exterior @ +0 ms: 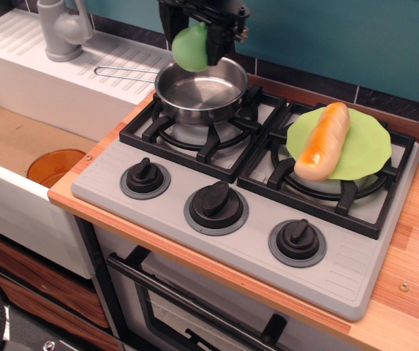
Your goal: Put bread on plate and pear in pot or pan on stove
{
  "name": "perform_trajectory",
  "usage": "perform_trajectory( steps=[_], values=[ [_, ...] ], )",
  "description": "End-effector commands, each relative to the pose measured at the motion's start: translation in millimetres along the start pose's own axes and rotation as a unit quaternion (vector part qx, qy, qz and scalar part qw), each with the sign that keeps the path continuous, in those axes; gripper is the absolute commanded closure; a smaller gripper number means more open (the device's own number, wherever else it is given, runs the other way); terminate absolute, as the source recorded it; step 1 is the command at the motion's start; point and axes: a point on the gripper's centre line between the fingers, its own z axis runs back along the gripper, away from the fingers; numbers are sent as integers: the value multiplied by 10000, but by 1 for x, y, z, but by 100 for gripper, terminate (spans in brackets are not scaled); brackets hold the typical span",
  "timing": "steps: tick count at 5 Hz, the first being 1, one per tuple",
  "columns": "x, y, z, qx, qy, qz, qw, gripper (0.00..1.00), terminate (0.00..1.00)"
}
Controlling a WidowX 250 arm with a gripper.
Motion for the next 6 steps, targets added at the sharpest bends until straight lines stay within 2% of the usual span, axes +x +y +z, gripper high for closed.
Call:
perform_trajectory(
  steps=[1,2,4,6],
  values=[
    [15,0,-7,-3,-324,58,9995,100,0],
    [14,-11,-6,-53,-223,127,9997,0,0],
    [12,-19,7,-80,-201,134,9997,0,0],
    [5,-51,39,38,-8,365,9993,0,0]
  ],
)
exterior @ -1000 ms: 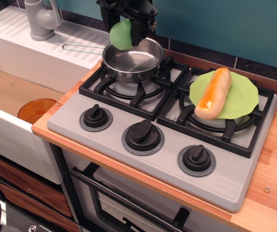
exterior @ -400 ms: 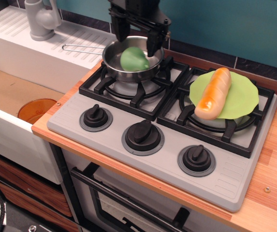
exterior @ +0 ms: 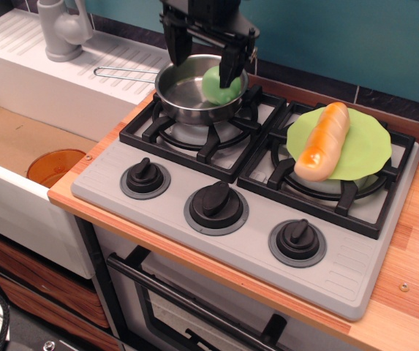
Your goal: Put bread on plate and pear in pot or pan on stove
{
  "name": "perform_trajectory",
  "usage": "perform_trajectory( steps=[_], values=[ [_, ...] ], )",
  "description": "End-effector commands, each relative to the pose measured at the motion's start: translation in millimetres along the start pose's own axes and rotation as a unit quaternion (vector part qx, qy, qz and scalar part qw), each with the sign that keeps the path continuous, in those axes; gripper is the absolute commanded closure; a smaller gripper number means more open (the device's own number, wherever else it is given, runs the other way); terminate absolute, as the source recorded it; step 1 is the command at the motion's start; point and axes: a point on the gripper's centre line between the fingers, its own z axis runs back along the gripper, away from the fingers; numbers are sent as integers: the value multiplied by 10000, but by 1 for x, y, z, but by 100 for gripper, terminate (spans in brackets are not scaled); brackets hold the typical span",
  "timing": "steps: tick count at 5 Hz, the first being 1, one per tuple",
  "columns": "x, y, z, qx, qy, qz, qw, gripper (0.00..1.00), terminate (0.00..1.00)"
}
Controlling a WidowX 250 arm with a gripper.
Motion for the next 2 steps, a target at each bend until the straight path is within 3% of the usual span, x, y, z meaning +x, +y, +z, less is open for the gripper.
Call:
perform_trajectory(
  steps=[1,2],
  values=[
    [-2,-47,50,181,-266,321,9990,0,0],
    [-14,-67,60,136,-159,315,9993,0,0]
  ],
)
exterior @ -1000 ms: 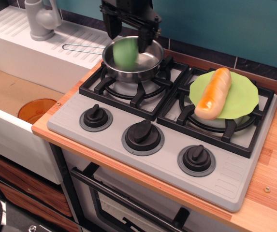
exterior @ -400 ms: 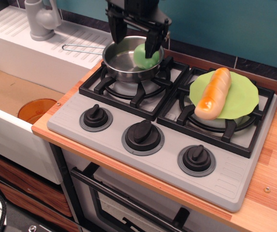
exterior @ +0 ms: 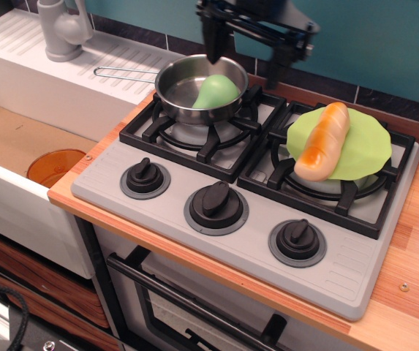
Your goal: Put bread on plate and pear in pot or pan on stove
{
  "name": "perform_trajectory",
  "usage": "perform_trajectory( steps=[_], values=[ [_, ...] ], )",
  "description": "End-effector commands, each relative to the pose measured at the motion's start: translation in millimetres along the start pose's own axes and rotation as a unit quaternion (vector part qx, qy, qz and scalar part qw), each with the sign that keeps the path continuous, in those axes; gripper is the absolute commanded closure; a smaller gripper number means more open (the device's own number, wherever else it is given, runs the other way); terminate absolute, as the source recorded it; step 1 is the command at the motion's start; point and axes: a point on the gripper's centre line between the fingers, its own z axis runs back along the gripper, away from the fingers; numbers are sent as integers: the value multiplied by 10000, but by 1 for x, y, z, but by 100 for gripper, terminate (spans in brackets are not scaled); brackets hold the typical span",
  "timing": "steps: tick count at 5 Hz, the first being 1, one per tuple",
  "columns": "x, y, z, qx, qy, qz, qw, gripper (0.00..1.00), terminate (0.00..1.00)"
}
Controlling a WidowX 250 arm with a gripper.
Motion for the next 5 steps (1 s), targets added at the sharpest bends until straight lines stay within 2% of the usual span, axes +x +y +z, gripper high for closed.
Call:
perform_trajectory(
  steps=[1,2,3,4,5],
  values=[
    [-9,-30,33,-107,-104,132,9998,0,0],
    [-7,-30,28,-81,-95,-56,9999,0,0],
    [2,-23,13,-473,-180,34,9987,0,0],
    [9,-10,-7,-647,-295,-95,9974,0,0],
    [11,-1,-16,-755,-313,-156,9965,0,0]
  ],
)
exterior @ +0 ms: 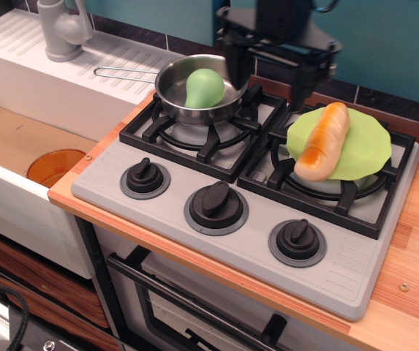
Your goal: Put bread on plate and pear in pot or pan on stove
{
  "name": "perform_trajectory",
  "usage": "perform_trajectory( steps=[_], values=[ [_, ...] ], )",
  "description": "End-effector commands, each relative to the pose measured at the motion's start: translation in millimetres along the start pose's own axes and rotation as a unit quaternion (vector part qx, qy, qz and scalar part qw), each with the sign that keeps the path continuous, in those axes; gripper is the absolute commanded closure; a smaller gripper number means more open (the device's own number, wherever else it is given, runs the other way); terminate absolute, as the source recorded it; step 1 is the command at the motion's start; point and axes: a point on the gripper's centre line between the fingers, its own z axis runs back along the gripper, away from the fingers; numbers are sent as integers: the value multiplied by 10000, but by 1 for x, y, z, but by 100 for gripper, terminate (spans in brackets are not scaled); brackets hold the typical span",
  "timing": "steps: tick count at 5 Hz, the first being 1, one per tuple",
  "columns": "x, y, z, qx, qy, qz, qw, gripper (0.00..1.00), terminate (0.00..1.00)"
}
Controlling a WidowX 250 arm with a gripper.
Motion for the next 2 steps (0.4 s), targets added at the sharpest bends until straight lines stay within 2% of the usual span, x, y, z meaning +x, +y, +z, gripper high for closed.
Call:
perform_trajectory(
  steps=[1,2],
  values=[
    [11,12,3,-48,-20,140,9999,0,0],
    [6,12,-1,-27,-152,68,9999,0,100]
  ],
)
